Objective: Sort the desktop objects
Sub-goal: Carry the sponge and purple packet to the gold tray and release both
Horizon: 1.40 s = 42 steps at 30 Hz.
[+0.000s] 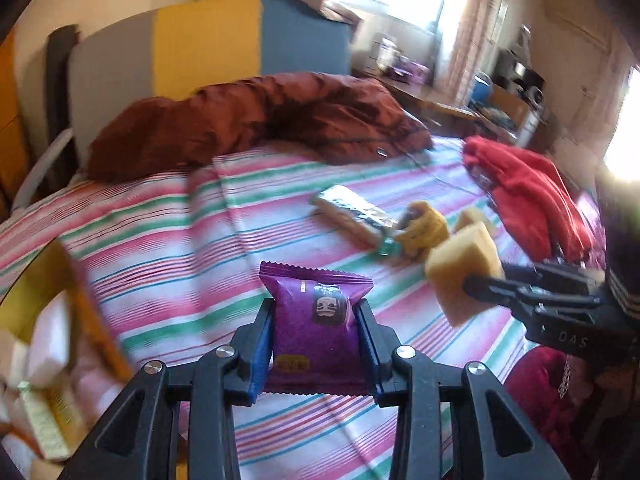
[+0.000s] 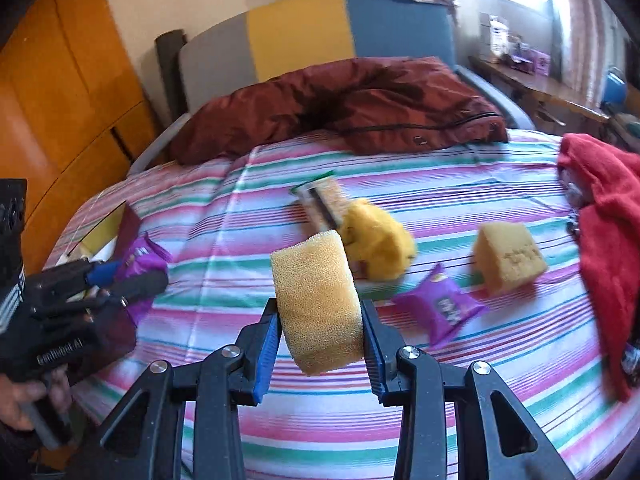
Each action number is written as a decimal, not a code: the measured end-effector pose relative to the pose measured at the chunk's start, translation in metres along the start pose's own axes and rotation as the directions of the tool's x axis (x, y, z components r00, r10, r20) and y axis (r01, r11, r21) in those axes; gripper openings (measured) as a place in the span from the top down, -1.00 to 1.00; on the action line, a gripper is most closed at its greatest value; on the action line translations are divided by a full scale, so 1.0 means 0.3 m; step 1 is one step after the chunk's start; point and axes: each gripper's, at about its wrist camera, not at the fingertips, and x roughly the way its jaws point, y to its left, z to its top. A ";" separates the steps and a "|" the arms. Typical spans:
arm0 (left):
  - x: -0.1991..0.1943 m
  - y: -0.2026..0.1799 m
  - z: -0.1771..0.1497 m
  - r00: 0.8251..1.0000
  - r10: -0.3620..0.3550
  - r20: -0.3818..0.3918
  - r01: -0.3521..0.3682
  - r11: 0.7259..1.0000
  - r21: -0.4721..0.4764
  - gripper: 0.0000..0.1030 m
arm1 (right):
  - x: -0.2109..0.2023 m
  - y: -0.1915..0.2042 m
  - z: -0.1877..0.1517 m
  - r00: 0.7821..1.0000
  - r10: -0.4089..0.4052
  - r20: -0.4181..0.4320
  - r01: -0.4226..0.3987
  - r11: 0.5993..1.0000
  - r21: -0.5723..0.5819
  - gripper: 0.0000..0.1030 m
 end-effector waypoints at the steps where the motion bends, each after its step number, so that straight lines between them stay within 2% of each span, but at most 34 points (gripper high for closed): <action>1: -0.024 0.032 -0.005 1.000 0.016 0.011 -0.016 1.000 -0.022 0.26 | 0.002 0.019 0.000 1.000 0.009 -0.007 -0.009 1.000 -0.006 0.25; 9: -0.141 0.200 -0.045 0.991 0.112 0.067 -0.102 0.985 -0.136 0.26 | -0.016 0.258 0.037 0.990 0.137 0.018 -0.135 0.987 -0.092 0.25; 14: -0.219 0.333 -0.070 0.982 0.165 0.094 -0.141 0.965 -0.222 0.26 | 0.010 0.426 0.070 0.974 0.226 0.002 -0.224 0.965 -0.135 0.25; 20: -0.317 0.546 -0.099 0.960 0.254 0.113 -0.198 0.909 -0.366 0.26 | 0.067 0.651 0.124 0.948 0.316 -0.038 -0.318 0.928 -0.194 0.25; 24: -0.346 0.662 -0.141 0.950 0.302 0.077 -0.244 0.875 -0.417 0.20 | 0.135 0.777 0.177 0.937 0.344 -0.067 -0.350 0.912 -0.216 0.25; 26: -0.361 0.710 -0.171 0.949 0.307 0.066 -0.245 0.856 -0.455 0.02 | 0.176 0.849 0.219 0.931 0.358 -0.069 -0.364 0.906 -0.218 0.20; 27: -0.369 0.730 -0.188 0.950 0.305 0.062 -0.241 0.847 -0.474 -0.04 | 0.187 0.869 0.230 0.930 0.360 -0.069 -0.366 0.904 -0.222 0.04; 29: -0.377 0.755 -0.212 0.950 0.308 0.058 -0.241 0.835 -0.495 -0.05 | 0.213 0.915 0.247 0.929 0.361 -0.076 -0.369 0.904 -0.217 -0.20; 31: -0.388 0.774 -0.240 0.945 0.321 0.054 -0.249 0.819 -0.518 -0.05 | 0.216 0.932 0.247 0.926 0.369 -0.075 -0.376 0.899 -0.225 -0.21; 34: -0.398 0.793 -0.272 0.946 0.320 0.048 -0.243 0.801 -0.547 -0.05 | 0.207 0.939 0.211 0.935 0.346 -0.078 -0.355 0.900 -0.255 -0.31; 37: -0.419 0.770 -0.288 0.944 0.324 0.069 -0.236 0.803 -0.547 -0.05 | 0.194 0.917 0.153 0.949 0.304 -0.087 -0.316 0.907 -0.278 -0.39; 42: -0.427 0.683 -0.262 0.939 0.333 0.091 -0.252 0.843 -0.476 -0.05 | 0.145 0.863 0.046 0.968 0.243 -0.064 -0.250 0.906 -0.342 -0.66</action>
